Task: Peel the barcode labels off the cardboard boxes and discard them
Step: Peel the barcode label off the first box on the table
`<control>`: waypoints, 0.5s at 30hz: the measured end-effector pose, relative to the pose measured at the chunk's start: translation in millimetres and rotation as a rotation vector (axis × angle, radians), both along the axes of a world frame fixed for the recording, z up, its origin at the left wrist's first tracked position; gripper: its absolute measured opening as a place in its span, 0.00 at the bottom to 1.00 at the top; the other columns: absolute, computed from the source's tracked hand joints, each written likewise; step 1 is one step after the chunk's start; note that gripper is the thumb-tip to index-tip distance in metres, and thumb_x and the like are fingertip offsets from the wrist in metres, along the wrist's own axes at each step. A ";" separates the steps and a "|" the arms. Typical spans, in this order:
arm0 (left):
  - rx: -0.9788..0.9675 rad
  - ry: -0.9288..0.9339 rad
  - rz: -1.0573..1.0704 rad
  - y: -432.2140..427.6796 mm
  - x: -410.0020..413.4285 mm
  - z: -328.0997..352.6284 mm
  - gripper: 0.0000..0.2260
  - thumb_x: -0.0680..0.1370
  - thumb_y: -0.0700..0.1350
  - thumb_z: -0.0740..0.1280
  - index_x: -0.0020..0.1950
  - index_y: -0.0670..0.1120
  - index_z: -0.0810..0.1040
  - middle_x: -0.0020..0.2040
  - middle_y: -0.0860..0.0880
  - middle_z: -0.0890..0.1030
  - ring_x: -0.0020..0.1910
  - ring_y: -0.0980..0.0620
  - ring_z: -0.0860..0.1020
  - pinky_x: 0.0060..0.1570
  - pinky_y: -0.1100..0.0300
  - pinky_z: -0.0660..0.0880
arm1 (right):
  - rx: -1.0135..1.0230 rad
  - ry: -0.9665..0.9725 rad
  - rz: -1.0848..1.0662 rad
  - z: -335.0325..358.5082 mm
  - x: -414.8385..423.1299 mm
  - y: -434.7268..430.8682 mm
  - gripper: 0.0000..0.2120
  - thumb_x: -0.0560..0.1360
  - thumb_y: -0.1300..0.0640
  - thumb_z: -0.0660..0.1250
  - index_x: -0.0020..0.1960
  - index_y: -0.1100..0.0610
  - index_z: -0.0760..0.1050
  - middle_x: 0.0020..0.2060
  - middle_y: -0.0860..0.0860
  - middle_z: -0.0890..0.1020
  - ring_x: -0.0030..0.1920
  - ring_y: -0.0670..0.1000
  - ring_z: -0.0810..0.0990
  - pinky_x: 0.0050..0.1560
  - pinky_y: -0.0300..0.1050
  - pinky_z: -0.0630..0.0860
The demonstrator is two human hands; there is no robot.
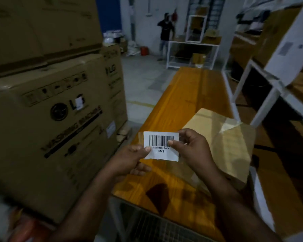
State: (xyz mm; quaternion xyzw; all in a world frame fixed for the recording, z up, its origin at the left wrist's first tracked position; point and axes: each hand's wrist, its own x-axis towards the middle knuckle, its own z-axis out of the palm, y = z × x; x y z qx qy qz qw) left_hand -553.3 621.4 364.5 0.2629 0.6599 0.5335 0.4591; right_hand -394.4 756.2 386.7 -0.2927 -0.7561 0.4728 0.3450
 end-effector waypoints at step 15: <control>-0.293 -0.025 0.841 -284.4 -6.1 -122.8 0.10 0.78 0.37 0.70 0.36 0.43 0.78 0.26 0.49 0.74 0.21 0.56 0.69 0.30 0.63 0.67 | -0.096 -0.475 0.667 -145.3 -116.8 -206.9 0.05 0.72 0.62 0.71 0.39 0.54 0.78 0.34 0.50 0.83 0.35 0.49 0.81 0.41 0.49 0.79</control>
